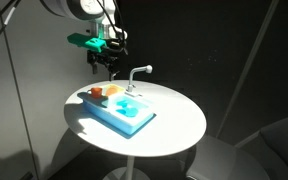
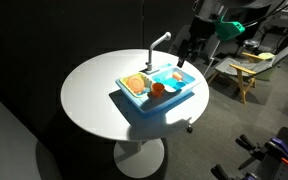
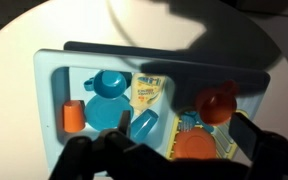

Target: Pick up the orange mug and put it in the disk rack

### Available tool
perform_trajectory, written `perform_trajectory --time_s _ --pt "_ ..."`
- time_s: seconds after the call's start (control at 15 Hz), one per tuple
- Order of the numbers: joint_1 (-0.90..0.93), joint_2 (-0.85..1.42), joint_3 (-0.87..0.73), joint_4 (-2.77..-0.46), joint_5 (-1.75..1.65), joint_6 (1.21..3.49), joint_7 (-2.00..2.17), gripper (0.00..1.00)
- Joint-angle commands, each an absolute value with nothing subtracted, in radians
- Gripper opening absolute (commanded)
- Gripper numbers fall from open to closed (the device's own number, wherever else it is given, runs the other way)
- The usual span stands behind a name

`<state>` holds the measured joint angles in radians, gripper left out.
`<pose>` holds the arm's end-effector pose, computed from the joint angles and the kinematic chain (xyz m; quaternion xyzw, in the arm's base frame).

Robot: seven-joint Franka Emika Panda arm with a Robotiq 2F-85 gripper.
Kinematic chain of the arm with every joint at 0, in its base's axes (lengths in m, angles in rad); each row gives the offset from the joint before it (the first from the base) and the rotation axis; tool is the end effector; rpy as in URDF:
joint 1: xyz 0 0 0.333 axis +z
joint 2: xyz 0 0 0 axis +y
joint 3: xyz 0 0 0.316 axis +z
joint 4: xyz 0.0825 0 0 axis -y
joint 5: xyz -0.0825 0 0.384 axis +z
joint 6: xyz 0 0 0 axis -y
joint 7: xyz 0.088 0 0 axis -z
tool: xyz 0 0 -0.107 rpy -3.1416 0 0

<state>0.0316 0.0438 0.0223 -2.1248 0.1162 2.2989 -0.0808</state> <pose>0.5604 0.0326 0.4026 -0.9963 -0.0313 -0.0656 0.0454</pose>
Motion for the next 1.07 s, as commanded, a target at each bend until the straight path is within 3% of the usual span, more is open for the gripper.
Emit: perform_trajectory --time_s 0.0,1.0 --pt "0.044 0.096 0.042 -2.069 0.117 2.31 -0.074 1.0" --pt "0.063 0.226 0.06 -1.984 0.08 2.321 -0.067 1.0"
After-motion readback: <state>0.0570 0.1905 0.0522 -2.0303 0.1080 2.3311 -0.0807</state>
